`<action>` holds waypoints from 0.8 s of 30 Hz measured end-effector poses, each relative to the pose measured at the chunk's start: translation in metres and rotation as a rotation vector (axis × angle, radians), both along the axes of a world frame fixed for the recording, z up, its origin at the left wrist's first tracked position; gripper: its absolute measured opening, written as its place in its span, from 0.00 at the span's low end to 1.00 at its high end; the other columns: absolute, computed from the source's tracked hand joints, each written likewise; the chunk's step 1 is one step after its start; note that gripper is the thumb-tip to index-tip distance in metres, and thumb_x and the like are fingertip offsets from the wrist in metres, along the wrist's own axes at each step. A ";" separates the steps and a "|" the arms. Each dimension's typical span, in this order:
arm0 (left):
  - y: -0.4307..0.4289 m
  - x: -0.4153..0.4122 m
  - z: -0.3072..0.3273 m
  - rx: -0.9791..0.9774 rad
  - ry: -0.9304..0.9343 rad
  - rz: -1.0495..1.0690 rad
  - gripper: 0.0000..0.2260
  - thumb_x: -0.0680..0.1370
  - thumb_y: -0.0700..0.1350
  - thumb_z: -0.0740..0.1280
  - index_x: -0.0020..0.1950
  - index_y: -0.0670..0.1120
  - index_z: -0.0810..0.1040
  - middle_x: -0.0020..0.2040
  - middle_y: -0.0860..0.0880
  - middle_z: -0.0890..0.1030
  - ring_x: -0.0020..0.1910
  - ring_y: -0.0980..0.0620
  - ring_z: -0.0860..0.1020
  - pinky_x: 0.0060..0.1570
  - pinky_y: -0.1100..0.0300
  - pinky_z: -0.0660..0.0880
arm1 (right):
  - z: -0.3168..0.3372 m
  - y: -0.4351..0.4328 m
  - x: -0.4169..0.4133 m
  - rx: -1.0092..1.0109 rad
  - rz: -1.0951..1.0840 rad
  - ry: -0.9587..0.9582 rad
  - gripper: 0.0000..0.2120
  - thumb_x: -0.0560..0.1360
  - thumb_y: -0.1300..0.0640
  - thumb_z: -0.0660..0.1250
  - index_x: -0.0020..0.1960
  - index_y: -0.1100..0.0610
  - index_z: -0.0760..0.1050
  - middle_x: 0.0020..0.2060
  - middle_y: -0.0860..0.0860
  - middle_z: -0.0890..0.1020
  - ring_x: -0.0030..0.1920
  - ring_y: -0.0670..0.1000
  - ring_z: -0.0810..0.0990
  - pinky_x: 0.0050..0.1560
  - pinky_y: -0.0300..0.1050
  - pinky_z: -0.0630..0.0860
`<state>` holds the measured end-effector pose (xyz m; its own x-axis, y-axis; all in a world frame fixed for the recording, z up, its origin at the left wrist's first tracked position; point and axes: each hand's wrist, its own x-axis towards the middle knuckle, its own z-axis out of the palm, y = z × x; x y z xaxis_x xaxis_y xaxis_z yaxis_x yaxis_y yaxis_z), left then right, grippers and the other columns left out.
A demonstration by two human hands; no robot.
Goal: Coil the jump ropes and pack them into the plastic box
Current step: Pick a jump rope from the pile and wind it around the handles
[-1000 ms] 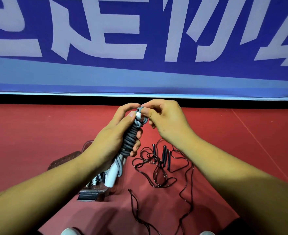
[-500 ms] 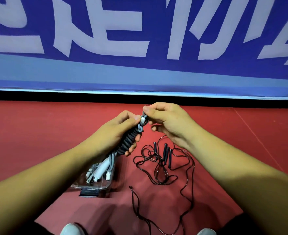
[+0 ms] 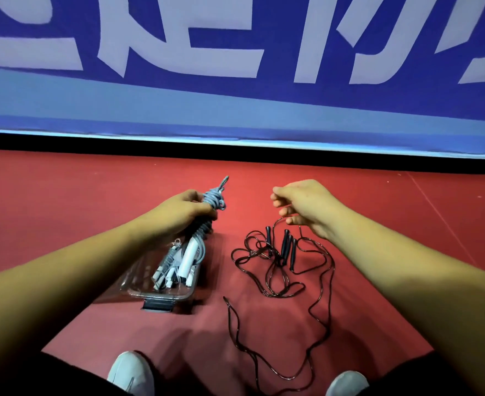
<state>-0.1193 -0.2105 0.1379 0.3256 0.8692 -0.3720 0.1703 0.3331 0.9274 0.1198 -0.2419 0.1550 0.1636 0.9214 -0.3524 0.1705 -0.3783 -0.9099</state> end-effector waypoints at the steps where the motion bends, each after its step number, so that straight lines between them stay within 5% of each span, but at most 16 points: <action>1: 0.004 -0.008 -0.013 -0.008 0.058 0.010 0.20 0.61 0.41 0.75 0.50 0.42 0.74 0.46 0.33 0.78 0.40 0.43 0.77 0.44 0.49 0.75 | -0.012 0.001 -0.003 -0.030 -0.004 0.011 0.09 0.79 0.58 0.64 0.43 0.59 0.78 0.35 0.52 0.78 0.28 0.45 0.72 0.27 0.38 0.71; 4: 0.021 -0.027 -0.049 -0.054 0.229 0.025 0.16 0.67 0.38 0.78 0.50 0.42 0.77 0.47 0.36 0.81 0.43 0.44 0.79 0.49 0.47 0.77 | -0.036 0.009 -0.013 -0.096 0.006 -0.014 0.10 0.79 0.58 0.62 0.41 0.58 0.76 0.34 0.52 0.76 0.28 0.46 0.71 0.26 0.37 0.70; 14: 0.057 -0.072 -0.171 -0.080 0.555 0.163 0.14 0.71 0.37 0.76 0.53 0.40 0.77 0.38 0.43 0.80 0.32 0.47 0.77 0.31 0.61 0.78 | -0.211 0.033 -0.047 -0.340 0.137 -0.292 0.11 0.74 0.58 0.65 0.33 0.58 0.72 0.29 0.56 0.76 0.28 0.53 0.74 0.26 0.41 0.69; 17: 0.072 -0.080 -0.202 -0.048 0.639 0.132 0.16 0.72 0.39 0.77 0.57 0.43 0.76 0.44 0.42 0.81 0.37 0.48 0.79 0.44 0.56 0.78 | -0.263 0.035 -0.048 -0.434 0.088 -0.286 0.10 0.74 0.57 0.66 0.36 0.57 0.69 0.32 0.56 0.74 0.29 0.53 0.72 0.26 0.39 0.67; 19: 0.078 -0.080 -0.223 -0.002 0.675 0.109 0.16 0.73 0.42 0.76 0.58 0.45 0.75 0.46 0.44 0.81 0.38 0.49 0.79 0.43 0.59 0.76 | -0.295 0.041 -0.048 -0.471 0.147 -0.420 0.11 0.74 0.56 0.67 0.35 0.57 0.69 0.32 0.56 0.75 0.31 0.54 0.74 0.28 0.38 0.67; 21: 0.082 -0.080 -0.241 0.009 0.648 0.094 0.17 0.74 0.42 0.75 0.61 0.45 0.76 0.47 0.45 0.82 0.40 0.49 0.80 0.45 0.58 0.77 | -0.315 0.048 -0.052 -0.477 0.220 -0.575 0.10 0.73 0.56 0.67 0.36 0.57 0.71 0.34 0.57 0.77 0.38 0.55 0.77 0.35 0.41 0.70; 24: 0.093 -0.082 -0.257 0.049 0.713 0.097 0.13 0.75 0.43 0.72 0.59 0.45 0.80 0.53 0.45 0.84 0.53 0.46 0.81 0.54 0.57 0.76 | -0.346 0.058 -0.056 -0.427 0.274 -0.683 0.11 0.73 0.56 0.68 0.52 0.62 0.75 0.53 0.62 0.79 0.55 0.60 0.78 0.53 0.46 0.74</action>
<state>-0.2013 -0.1176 -0.1195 -0.0614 0.9030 -0.4252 0.7118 0.3382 0.6156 0.0639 -0.1843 -0.1908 0.2572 0.7699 -0.5840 0.7659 -0.5309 -0.3626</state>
